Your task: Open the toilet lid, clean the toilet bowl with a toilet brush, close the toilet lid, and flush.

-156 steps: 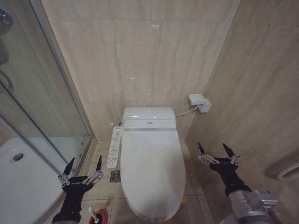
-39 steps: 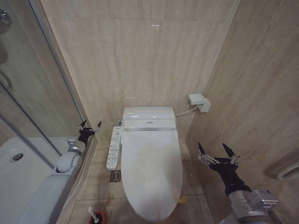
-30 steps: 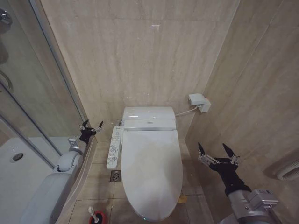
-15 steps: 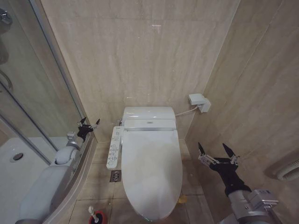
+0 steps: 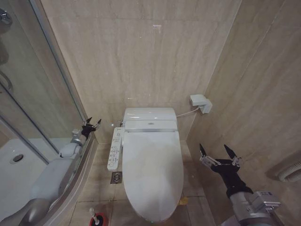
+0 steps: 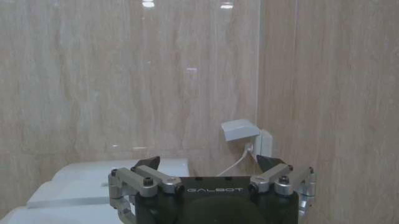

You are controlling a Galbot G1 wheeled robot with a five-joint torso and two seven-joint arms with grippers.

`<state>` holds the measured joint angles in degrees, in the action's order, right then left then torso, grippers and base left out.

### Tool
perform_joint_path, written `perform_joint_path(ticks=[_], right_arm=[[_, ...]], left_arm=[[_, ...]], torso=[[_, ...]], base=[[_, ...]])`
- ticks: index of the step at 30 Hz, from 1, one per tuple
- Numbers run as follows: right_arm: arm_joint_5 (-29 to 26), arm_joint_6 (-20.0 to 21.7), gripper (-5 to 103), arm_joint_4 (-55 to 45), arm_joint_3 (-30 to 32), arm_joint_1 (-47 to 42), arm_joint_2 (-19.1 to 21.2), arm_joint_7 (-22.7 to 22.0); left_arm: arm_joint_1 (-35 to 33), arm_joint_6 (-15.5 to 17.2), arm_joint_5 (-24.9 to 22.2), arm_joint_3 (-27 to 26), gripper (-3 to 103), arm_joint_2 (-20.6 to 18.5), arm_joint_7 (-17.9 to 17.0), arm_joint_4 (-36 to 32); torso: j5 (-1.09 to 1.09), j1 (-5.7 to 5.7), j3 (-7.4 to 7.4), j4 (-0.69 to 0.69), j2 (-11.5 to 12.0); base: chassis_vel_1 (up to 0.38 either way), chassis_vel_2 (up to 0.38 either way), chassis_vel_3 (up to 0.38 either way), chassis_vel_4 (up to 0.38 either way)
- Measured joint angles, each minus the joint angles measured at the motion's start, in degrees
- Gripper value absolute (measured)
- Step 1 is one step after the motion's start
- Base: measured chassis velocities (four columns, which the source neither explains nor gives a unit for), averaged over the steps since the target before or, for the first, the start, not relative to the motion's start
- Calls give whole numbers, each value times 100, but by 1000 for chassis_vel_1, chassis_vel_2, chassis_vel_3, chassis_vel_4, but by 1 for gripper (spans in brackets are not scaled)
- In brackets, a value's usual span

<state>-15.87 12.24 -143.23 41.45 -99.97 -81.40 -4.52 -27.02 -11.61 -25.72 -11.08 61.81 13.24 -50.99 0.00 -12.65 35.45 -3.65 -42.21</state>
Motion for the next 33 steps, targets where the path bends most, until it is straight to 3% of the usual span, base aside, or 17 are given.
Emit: perform_joint_path(ticks=[2,3,10,11,18,19,21,26,33], right_arm=[[0,0,100,0,0,0,0,0],[0,0,100,0,0,0,0,0],[0,0,100,0,0,0,0,0],[0,0,100,0,0,0,0,0],[0,0,100,0,0,0,0,0],[0,0,100,0,0,0,0,0],[0,0,100,0,0,0,0,0],[0,0,100,0,0,0,0,0],[0,0,100,0,0,0,0,0]], left_arm=[[161,-146,78,120,75,117,122,259],[270,-239,123,185,53,181,221,414],[845,-646,280,502,53,441,562,1204],[911,-689,291,525,29,471,619,1292],[1293,-1109,384,599,29,682,1271,2177],[1338,-1182,388,599,3,708,1427,2320],[1373,-1294,406,594,3,737,1618,2466],[1383,-1545,446,613,0,781,1653,2583],[1380,-1844,549,521,0,815,2010,2611]], torso=[[0,0,0,0,0],[1,0,0,-1,0],[1,0,0,-3,0],[1,0,0,-2,0],[1,0,0,-1,0],[1,0,0,-1,-1],[1,0,0,0,-1],[0,0,0,0,0],[0,0,0,-2,-1]], base=[[0,0,0,0],[0,0,0,0],[0,0,0,0],[0,0,0,0],[0,0,0,0],[0,0,0,0],[0,0,0,0],[0,0,0,0],[0,0,0,0]])
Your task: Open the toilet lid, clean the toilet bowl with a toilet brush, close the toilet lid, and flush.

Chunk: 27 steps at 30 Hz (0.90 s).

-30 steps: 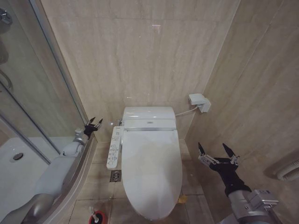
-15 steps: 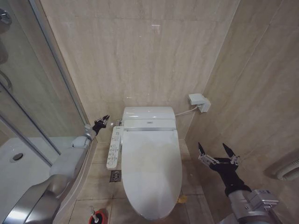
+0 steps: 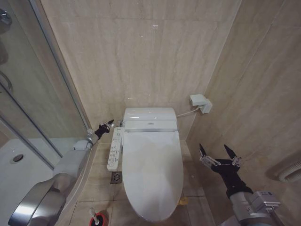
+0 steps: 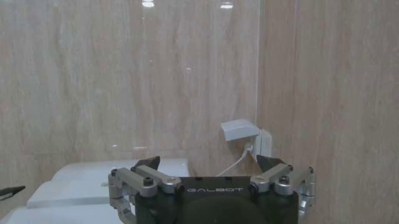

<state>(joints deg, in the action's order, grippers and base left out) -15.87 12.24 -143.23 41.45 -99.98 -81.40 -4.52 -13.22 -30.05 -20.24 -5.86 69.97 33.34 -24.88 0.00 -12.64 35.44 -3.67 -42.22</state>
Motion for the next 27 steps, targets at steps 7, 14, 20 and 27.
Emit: perform_joint_path(ticks=[7,14,20,27], right_arm=[[0,0,100,0,0,0,0,0],[0,0,100,0,0,0,0,0],[0,0,100,0,0,0,0,0],[0,0,100,0,0,0,0,0]], left_arm=[[-92,-38,52,-82,0,-40,10,-92],[-152,-45,102,-87,0,-18,-4,-171],[-137,-45,149,-102,0,2,-17,-166],[-101,-35,265,-93,0,7,-23,-99]], torso=[[0,0,0,1,0],[0,0,0,1,0],[0,0,0,0,0],[1,0,0,2,0]], base=[[0,0,0,0],[0,0,0,0],[0,0,0,0],[0,0,0,0]])
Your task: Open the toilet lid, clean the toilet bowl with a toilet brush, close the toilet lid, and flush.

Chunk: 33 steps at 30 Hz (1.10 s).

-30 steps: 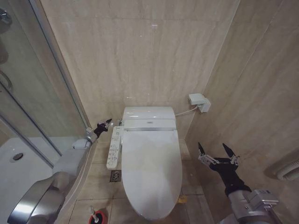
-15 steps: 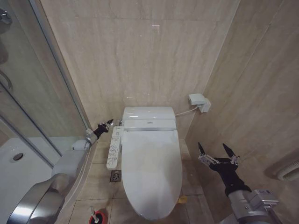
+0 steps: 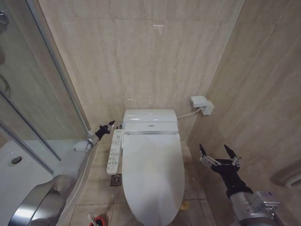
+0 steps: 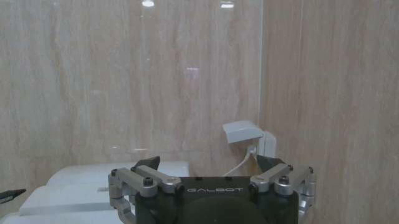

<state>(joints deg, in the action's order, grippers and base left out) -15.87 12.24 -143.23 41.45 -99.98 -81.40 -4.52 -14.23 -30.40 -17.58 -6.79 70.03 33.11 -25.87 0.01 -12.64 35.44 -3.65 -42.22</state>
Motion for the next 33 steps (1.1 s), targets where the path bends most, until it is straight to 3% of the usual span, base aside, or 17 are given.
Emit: perform_joint_path(ticks=[33], right_arm=[[0,0,100,0,0,0,0,0]], left_arm=[[-173,-61,348,0,0,64,187,75]], torso=[[-1,1,0,-1,1]], base=[[-25,29,30,-26]])
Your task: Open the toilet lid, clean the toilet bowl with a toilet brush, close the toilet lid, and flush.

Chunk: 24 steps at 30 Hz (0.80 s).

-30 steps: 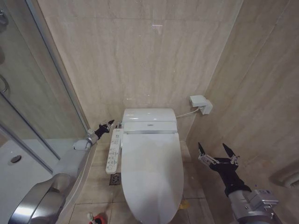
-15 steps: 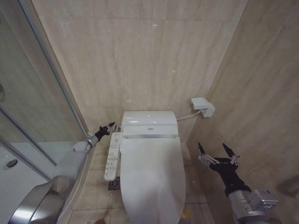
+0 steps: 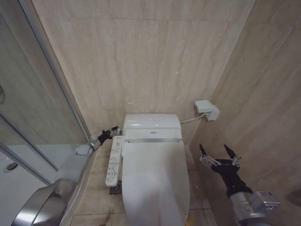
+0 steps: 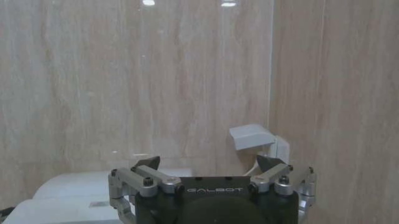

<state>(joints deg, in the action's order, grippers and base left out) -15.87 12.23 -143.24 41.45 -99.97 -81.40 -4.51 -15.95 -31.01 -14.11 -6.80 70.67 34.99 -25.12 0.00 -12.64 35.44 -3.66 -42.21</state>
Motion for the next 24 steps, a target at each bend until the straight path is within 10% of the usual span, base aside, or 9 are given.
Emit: perform_joint_path(ticks=[24], right_arm=[[0,0,100,0,0,0,0,0]], left_arm=[[-838,-156,390,-43,0,-355,-27,-1249]], torso=[[-1,1,-1,-3,-3]], base=[[-9,11,9,-10]])
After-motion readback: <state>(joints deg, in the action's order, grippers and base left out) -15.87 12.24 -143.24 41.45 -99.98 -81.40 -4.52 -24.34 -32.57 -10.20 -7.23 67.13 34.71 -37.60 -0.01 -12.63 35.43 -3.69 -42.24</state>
